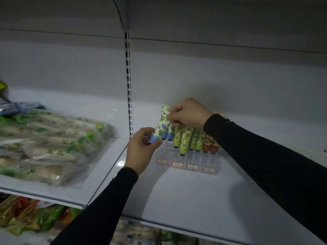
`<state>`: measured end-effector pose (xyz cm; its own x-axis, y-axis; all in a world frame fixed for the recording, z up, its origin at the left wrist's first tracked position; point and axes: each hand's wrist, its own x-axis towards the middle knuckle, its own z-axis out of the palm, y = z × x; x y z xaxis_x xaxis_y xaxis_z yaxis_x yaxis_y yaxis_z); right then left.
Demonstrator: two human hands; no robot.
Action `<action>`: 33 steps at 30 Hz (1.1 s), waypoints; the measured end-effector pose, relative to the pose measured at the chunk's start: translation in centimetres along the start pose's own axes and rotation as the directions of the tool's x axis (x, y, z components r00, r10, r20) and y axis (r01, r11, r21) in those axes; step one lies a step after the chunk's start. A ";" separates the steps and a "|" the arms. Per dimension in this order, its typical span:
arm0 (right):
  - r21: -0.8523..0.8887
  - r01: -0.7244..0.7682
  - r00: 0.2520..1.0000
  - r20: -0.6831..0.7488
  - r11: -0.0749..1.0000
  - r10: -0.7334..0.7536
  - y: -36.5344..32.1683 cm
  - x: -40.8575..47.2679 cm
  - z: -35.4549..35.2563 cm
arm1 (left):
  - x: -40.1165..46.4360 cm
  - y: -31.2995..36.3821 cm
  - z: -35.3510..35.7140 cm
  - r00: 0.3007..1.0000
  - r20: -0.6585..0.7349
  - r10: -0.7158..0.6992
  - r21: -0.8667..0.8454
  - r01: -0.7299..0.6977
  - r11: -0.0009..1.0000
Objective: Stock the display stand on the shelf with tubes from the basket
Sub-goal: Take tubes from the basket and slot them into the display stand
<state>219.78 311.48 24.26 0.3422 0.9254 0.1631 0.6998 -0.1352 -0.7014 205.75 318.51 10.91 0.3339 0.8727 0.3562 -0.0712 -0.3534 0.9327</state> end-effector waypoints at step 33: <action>-0.573 0.085 0.968 -0.147 0.815 -0.204 1.8 3.2 1.7 | -0.2 -6.7 -4.2 0.916 0.400 -0.002 0.785 -0.342 0.516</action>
<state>221.04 314.79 22.37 0.2804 0.8714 0.4026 0.9588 -0.2346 -0.1601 202.24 322.05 4.82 0.6821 0.6657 0.3025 0.5873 -0.7453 0.3157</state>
